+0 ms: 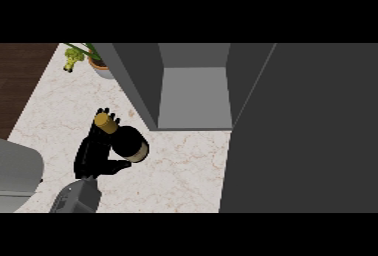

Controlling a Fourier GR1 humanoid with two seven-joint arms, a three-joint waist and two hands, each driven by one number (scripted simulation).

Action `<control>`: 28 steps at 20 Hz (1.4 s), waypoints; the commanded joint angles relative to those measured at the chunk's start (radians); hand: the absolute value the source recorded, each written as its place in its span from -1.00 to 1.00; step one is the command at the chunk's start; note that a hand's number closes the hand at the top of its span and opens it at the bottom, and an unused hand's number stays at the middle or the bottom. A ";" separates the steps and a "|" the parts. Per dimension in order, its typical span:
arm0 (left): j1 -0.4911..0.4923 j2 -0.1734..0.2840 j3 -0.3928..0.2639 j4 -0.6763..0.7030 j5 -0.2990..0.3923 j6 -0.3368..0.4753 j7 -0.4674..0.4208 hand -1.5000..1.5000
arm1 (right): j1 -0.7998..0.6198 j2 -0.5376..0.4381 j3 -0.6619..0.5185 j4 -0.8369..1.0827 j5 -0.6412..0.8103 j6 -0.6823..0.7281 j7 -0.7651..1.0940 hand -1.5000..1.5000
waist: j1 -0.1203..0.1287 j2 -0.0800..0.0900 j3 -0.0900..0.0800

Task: Pick up the wine, place it into the cabinet and close the cabinet

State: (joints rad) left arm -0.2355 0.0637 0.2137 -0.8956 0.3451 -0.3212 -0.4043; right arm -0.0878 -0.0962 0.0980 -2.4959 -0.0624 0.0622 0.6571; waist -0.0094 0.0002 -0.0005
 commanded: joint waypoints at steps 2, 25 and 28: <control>-0.026 0.010 0.012 0.037 0.025 -0.030 -0.017 -1.00 | 0.082 0.025 0.042 -0.151 -0.019 -0.001 0.019 -1.00 | 0.003 -0.002 0.000; 0.065 0.144 -0.059 -0.008 -0.177 0.036 -0.246 1.00 | 0.042 -0.008 -0.051 -0.111 -0.103 0.019 0.052 -1.00 | 0.009 -0.005 0.002; 0.173 0.141 -0.070 -0.098 -0.175 0.009 -0.296 1.00 | 0.029 0.007 -0.008 -0.144 -0.061 -0.009 0.092 -1.00 | 0.013 -0.006 0.001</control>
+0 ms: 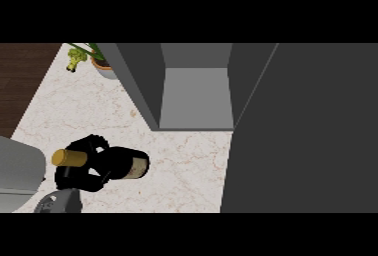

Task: Pick up the wine, place it into the cabinet and close the cabinet

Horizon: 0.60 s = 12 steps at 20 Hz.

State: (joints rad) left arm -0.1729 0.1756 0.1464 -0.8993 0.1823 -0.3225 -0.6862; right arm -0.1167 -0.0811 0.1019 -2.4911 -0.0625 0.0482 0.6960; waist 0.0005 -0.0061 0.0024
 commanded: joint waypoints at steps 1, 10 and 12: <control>0.104 0.033 0.004 -0.104 -0.022 0.036 -0.023 1.00 | 0.019 0.004 -0.024 -0.098 -0.066 -0.008 0.034 -1.00 | 0.004 0.003 -0.002; 0.123 -0.016 -0.008 -0.372 0.051 0.055 0.093 1.00 | 0.103 -0.003 -0.062 -0.122 -0.122 0.038 -0.021 -1.00 | -0.002 0.002 -0.001; 0.190 -0.015 -0.023 -0.531 0.089 0.053 0.198 1.00 | 0.087 0.019 0.019 -0.110 -0.044 0.030 -0.015 -1.00 | 0.006 0.000 -0.001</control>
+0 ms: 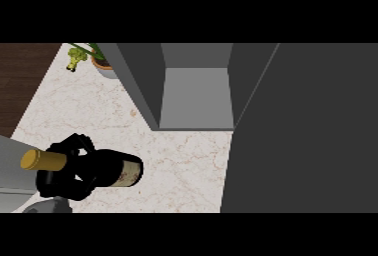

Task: Pick up the wine, place it into the cabinet and close the cabinet

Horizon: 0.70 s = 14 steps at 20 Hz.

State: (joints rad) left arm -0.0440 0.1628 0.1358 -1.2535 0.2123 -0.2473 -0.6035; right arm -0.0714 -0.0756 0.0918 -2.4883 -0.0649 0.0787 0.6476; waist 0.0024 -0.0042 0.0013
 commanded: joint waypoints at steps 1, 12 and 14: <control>0.053 -0.034 -0.038 -0.174 0.039 0.002 0.107 1.00 | 0.094 0.013 0.015 -0.137 -0.072 0.015 0.017 -1.00 | -0.002 0.000 0.000; 0.059 -0.120 -0.218 -0.537 -0.046 0.174 0.457 1.00 | 0.037 0.028 0.028 -0.081 -0.031 0.005 -0.011 -1.00 | -0.005 0.002 -0.001; 0.049 -0.111 -0.241 -0.640 -0.011 0.176 0.584 1.00 | 0.082 0.021 -0.034 -0.070 -0.091 0.025 -0.041 -1.00 | -0.005 0.001 0.000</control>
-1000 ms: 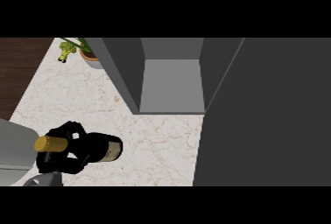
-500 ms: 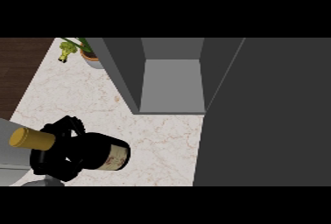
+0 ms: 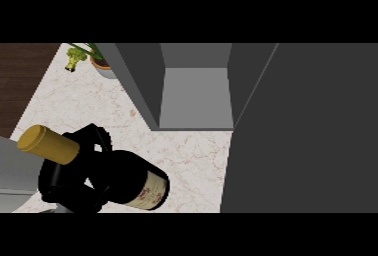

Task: Pick up the wine, place it into the cabinet and close the cabinet

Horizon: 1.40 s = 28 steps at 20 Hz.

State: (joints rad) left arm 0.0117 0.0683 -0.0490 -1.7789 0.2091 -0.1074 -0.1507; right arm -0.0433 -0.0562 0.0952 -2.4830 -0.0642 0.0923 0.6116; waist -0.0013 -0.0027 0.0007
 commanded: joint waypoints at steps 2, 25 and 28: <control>-0.099 -0.058 -0.087 -0.037 -0.042 0.073 0.147 1.00 | -0.021 -0.001 0.012 -0.116 -0.047 -0.028 0.116 -1.00 | -0.005 0.001 -0.001; -0.526 -0.068 -0.472 0.149 -0.034 0.743 0.217 1.00 | 0.002 -0.006 -0.013 -0.132 -0.082 0.000 0.090 -1.00 | -0.013 0.002 0.000; -0.603 -0.068 -0.460 0.192 -0.078 0.769 0.239 1.00 | 0.000 0.013 0.000 -0.060 -0.042 -0.005 0.039 -1.00 | -0.010 0.002 0.000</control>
State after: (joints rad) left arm -0.5201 0.0018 -0.4617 -1.6453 0.1517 0.5688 0.0951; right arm -0.0598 -0.0561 0.0976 -2.4899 -0.0678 0.0932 0.6506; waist -0.0116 -0.0011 0.0003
